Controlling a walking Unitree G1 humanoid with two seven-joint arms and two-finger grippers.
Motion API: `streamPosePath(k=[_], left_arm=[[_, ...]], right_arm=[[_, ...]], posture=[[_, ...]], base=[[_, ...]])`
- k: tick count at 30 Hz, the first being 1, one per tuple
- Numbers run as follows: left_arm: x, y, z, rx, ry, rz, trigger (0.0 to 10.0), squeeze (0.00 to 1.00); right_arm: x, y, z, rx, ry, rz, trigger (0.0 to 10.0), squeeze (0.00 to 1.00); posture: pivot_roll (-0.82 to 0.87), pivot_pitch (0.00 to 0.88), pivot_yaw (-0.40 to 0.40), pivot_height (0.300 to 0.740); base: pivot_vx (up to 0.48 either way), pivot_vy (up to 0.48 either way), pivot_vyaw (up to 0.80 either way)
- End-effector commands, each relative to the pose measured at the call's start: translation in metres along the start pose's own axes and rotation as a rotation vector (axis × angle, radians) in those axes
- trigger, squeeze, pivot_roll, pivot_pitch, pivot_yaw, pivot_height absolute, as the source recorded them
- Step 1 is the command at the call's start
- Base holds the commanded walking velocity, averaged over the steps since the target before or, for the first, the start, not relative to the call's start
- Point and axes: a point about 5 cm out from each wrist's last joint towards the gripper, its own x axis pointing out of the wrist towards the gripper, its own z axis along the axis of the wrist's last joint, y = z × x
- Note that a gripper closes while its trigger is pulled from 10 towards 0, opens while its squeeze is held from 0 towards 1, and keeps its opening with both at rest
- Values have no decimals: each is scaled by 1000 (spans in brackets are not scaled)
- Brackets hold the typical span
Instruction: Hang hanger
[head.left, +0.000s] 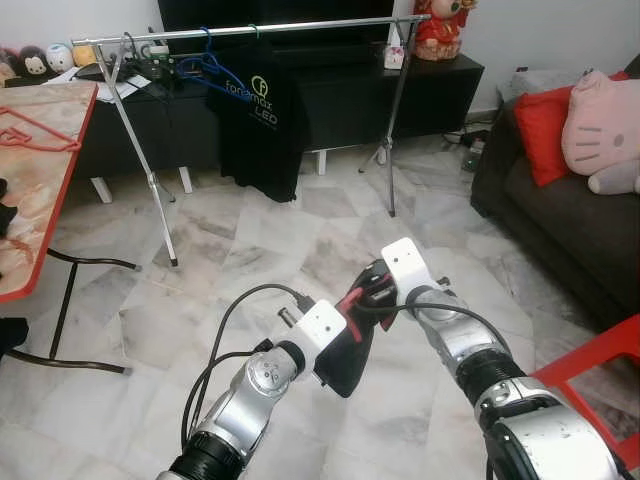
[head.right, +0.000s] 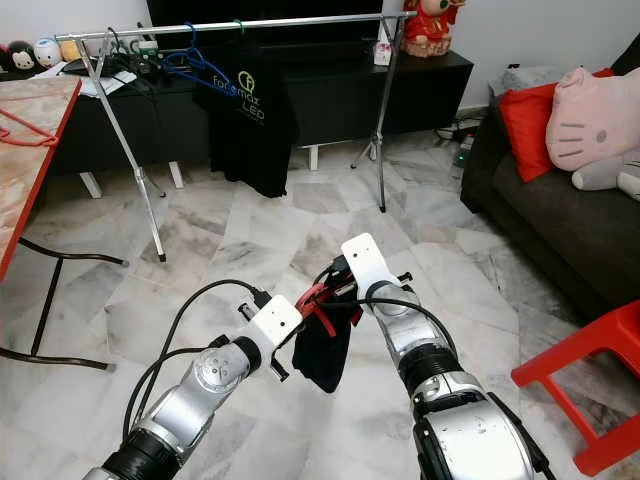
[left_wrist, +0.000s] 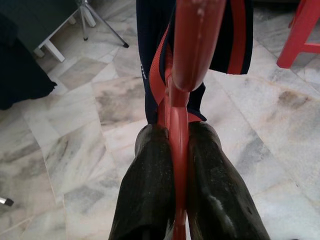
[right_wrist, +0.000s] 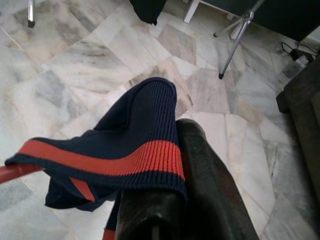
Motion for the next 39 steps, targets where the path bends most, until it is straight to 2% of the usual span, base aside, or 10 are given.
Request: streamPosePath(k=[1,9,12,15,20,22,25,27,29,39], left_arm=[[-1,2,-6,-44,25,3,10000,0],[-8,-27,5,-128,-70,-271,10000,0],[-4,-17,-3,-71,-16,-178,10000,0],[-2,2,-12,-15,54,-40,10000,0],[-3,17,-11,-18,59,40,10000,0],[-3,15,-11,-32,51,13,10000,0],[-5,-1,-6,-84,-5,-117,10000,0],[-5,-2,-5,-85,-8,-127,10000,0],[-8,-17,0,-123,-56,-240,10000,0],[-7,-15,0,-114,-52,-208,10000,0]], right_arm=[[-1,-2,15,5,-61,7,10000,0],[-1,-6,16,-8,-60,0,10000,0],[-1,-8,16,-12,-60,-5,10000,0],[-1,-7,16,-14,-59,-4,10000,0],[-1,-7,15,-15,-58,-1,10000,0],[-1,-6,16,-14,-59,1,10000,0],[-1,-5,16,-14,-60,6,10000,0],[-1,-5,16,-14,-60,6,10000,0],[-1,-5,16,-16,-60,8,10000,0],[-1,-5,16,-16,-58,7,10000,0]], posture=[[-15,0,-84,740],[-15,0,-84,740],[-17,0,-85,740],[-15,0,-86,740],[-13,0,-86,740],[-13,0,-86,740],[-13,0,-87,740],[-13,0,-87,740],[-15,0,-86,740],[-15,0,-86,740]], base=[[0,0,0],[0,0,0],[0,0,0],[0,0,0],[0,0,0],[0,0,0],[0,0,0],[0,0,0],[0,0,0],[0,0,0]])
